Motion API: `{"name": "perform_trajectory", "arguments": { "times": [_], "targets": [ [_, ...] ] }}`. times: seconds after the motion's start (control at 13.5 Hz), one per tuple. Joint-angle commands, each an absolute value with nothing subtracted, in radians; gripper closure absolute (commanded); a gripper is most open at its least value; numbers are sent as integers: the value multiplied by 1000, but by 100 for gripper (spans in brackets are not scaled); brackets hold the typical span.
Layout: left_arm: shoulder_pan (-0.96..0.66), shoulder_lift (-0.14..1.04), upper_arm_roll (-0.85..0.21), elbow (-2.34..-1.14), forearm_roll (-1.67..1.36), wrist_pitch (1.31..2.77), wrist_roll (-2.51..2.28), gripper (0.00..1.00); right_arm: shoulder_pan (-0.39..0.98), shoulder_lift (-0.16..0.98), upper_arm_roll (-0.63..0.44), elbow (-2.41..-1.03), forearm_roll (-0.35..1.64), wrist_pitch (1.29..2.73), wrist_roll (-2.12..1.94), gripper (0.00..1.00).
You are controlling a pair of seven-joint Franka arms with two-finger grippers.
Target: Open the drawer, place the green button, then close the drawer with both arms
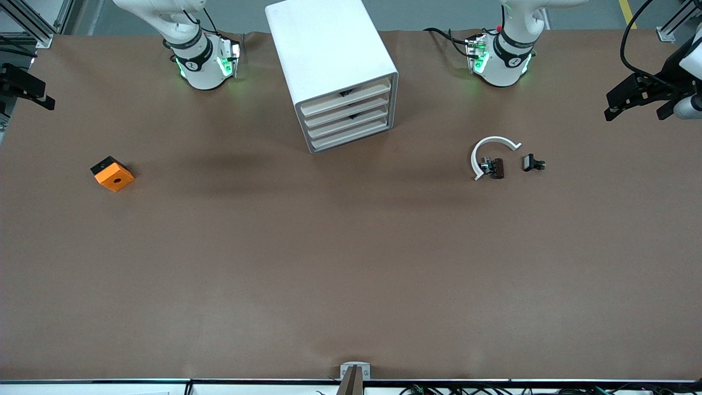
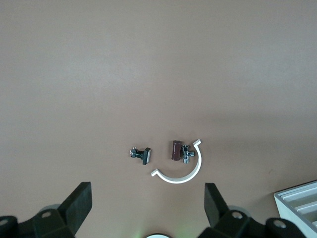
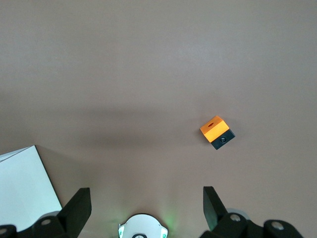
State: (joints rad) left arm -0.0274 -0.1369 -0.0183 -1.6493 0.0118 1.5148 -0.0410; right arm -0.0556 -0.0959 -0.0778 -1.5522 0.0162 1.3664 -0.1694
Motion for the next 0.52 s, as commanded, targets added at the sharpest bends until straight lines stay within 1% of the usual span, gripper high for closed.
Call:
{"name": "perform_trajectory", "arguments": {
  "times": [0.0, 0.44],
  "targets": [
    [-28, -127, -18, -1620, 14, 1491, -48, 0, -55, -124, -71, -1577, 11, 1391, -183, 0],
    [-28, -130, -20, -1618, 3, 1485, -49, 0, -54, -132, -71, -1580, 23, 1393, -166, 0]
  ]
}}
